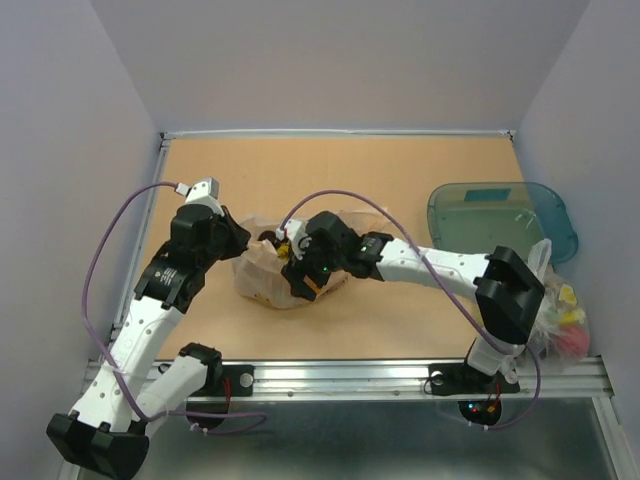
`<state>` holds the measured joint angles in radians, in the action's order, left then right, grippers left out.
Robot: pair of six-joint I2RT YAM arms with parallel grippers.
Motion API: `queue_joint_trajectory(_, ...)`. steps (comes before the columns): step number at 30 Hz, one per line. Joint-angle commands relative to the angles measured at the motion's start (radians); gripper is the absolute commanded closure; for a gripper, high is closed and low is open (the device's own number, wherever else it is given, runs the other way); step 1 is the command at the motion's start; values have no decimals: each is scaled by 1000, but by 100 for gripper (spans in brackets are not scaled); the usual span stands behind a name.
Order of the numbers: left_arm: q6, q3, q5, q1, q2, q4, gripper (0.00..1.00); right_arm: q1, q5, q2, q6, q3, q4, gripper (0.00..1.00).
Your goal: Untie the knot of the plastic bag and take out the fruit
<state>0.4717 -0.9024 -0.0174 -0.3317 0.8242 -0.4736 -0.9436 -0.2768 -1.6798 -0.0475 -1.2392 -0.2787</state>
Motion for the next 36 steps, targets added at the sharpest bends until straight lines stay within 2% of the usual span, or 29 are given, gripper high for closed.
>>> queue_joint_trajectory(1, 25, 52, 55, 2, -33, 72, 100, -157, -35, -29, 9, -19, 49, 22)
queue_joint_trajectory(2, 47, 80, 71, 2, -34, 102, 100, -226, -3, -38, 18, -16, 52, 23)
queue_joint_trajectory(6, 105, 144, 149, 2, -24, 174, 100, -361, 99, -34, 73, 9, 65, 25)
queue_joint_trajectory(12, 171, 206, 189, 3, 1, 292, 100, -405, 160, -8, 98, 53, 69, 25)
queue_joint_trajectory(16, 147, 163, 159, 3, 0, 285, 97, -405, 270, 90, 98, 43, 61, 15)
queue_joint_trajectory(18, 111, 126, 154, 3, -16, 244, 86, -403, 361, 127, 83, 18, 44, 6)
queue_joint_trajectory(19, 82, 113, 154, 3, -20, 225, 75, -403, 387, 156, 69, -18, 18, 1)
queue_joint_trajectory(20, 70, 87, 152, 3, -36, 189, 67, -403, 436, 166, 64, -40, 3, 0)
queue_joint_trajectory(22, 45, 60, 145, 3, -49, 147, 44, -403, 487, 184, 58, -80, -36, 0)
queue_joint_trajectory(23, 29, 30, 143, 3, -62, 104, 28, -402, 534, 195, 22, -110, -46, 0)
queue_joint_trajectory(25, 15, -1, 142, 5, -72, 61, 15, -397, 591, 203, 3, -137, -69, 0)
queue_joint_trajectory(29, 7, -88, 154, 3, -95, -39, 8, -336, 720, 221, 21, -157, -80, 0)
queue_joint_trajectory(32, 25, -164, 151, 3, -92, -109, 6, -273, 820, 229, 46, -160, -80, 0)
queue_joint_trajectory(36, 54, -205, 82, 2, -68, -184, 3, -192, 896, 229, 126, -166, -80, 0)
